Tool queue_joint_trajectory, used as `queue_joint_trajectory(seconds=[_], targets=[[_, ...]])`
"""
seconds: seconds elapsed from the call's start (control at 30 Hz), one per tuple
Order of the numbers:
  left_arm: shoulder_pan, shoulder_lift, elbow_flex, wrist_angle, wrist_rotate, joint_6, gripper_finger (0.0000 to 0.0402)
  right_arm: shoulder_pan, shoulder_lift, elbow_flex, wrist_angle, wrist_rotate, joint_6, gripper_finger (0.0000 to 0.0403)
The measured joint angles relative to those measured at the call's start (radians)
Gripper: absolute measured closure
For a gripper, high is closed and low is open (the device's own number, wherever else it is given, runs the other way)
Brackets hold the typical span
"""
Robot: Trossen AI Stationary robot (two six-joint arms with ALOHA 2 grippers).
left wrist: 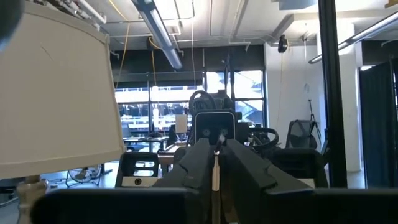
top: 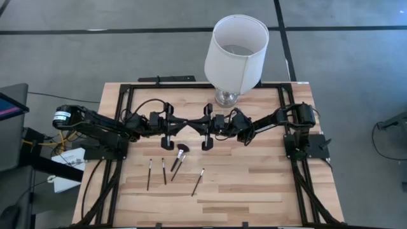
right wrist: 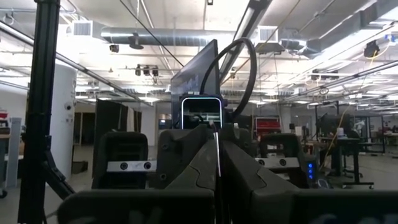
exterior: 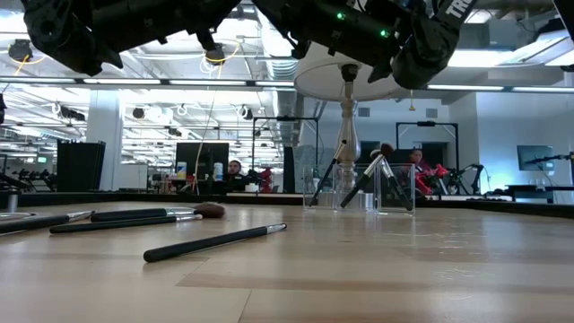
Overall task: Put items in baskets/containers
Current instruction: Put the liner brush into the transparent organizer
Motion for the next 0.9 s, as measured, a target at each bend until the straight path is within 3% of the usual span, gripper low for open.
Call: queue_joint_trajectory(seconds=[0.13, 0.53, 0.9], targets=[[-0.001, -0.001, 0.0, 0.006, 0.006, -0.005, 0.0388, 0.0, 0.0, 0.0, 0.004, -0.008, -0.002, 0.0401], [0.0, -0.001, 0.0, 0.006, -0.008, -0.001, 0.0393, 0.0, 0.0, 0.0, 0.0, 0.005, -0.014, 0.0368], [-0.001, -0.001, 0.0, -0.002, -0.098, -0.003, 0.0393, -0.002, -0.015, -0.008, -0.019, 0.059, -0.041, 0.0355]])
